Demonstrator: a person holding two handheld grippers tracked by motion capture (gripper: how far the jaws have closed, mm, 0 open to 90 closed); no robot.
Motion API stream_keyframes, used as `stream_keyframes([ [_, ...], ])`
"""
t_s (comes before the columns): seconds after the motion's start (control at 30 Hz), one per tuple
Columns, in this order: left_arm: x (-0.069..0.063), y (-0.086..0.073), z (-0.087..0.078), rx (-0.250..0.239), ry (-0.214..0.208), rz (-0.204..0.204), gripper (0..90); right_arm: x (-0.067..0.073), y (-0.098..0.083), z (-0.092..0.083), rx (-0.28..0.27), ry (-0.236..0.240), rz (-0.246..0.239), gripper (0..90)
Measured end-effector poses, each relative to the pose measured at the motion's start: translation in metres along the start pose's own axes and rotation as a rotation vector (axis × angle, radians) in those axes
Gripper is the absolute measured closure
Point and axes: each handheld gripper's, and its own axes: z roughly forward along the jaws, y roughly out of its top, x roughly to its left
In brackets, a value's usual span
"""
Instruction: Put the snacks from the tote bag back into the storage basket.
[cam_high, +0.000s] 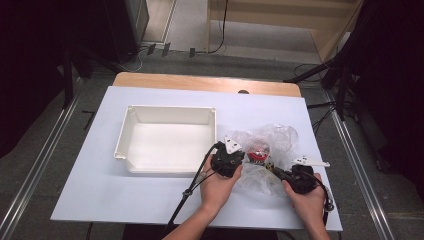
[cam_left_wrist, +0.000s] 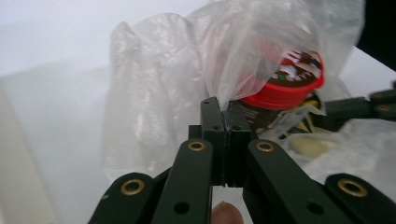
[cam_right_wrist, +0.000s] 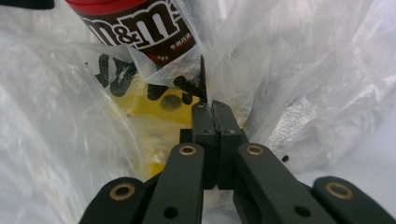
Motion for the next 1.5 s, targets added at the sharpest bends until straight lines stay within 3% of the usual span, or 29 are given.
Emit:
stream_keyframes([
  [0.07,0.002,0.001,-0.001,-0.02,0.003,-0.019,90.0,-0.001,-0.001,-0.002,0.001,-0.008,-0.01,90.0],
  [0.13,0.002,0.002,-0.003,-0.029,0.001,-0.014,90.0,-0.001,-0.003,-0.006,-0.032,-0.015,-0.012,72.9],
  [0.2,0.0,0.002,-0.005,-0.041,-0.004,-0.003,90.0,0.003,-0.002,-0.016,-0.093,-0.041,-0.023,48.9],
  [0.23,0.001,0.002,-0.006,-0.048,-0.006,0.004,89.6,0.005,0.0,-0.022,-0.122,-0.036,-0.034,42.5],
  [0.43,-0.002,0.004,-0.005,-0.058,-0.02,0.007,88.0,0.008,0.027,-0.06,-0.329,-0.032,-0.047,30.4],
  [0.5,-0.003,0.005,-0.005,-0.058,-0.02,0.005,87.8,0.006,0.039,-0.062,-0.348,-0.03,-0.047,28.3],
  [0.57,-0.003,0.005,-0.003,-0.055,-0.022,0.001,87.7,0.005,0.051,-0.055,-0.34,-0.034,-0.055,29.0],
  [0.63,-0.004,0.005,-0.002,-0.056,-0.021,-0.001,87.7,0.003,0.059,-0.045,-0.319,-0.02,-0.056,35.4],
  [0.73,-0.004,0.005,-0.001,-0.048,-0.016,0.001,88.3,0.002,0.069,-0.026,-0.267,0.015,-0.088,58.1],
  [0.8,-0.003,0.005,0.0,-0.048,-0.009,-0.003,89.0,0.0,0.075,-0.01,-0.187,0.011,-0.083,72.9],
  [0.9,-0.001,0.005,0.001,-0.046,0.007,-0.005,89.5,-0.002,0.08,0.001,-0.173,0.035,-0.07,88.7],
  [1.0,-0.002,0.003,0.004,-0.036,0.041,-0.005,89.5,-0.004,0.088,0.013,-0.16,0.02,-0.088,90.0],
  [1.1,-0.002,0.001,0.007,-0.021,0.045,0.001,89.2,-0.009,0.095,0.027,-0.121,-0.002,-0.088,90.0],
  [1.2,-0.004,-0.003,0.012,-0.002,0.049,0.004,88.1,-0.016,0.098,0.038,-0.1,0.017,-0.075,90.0],
  [1.4,-0.01,-0.017,0.021,0.036,0.073,0.053,88.4,-0.015,0.106,0.041,-0.133,0.049,-0.087,90.0],
  [1.5,-0.013,-0.023,0.023,0.048,0.097,0.085,89.4,-0.02,0.111,0.045,-0.146,0.049,-0.059,90.0],
])
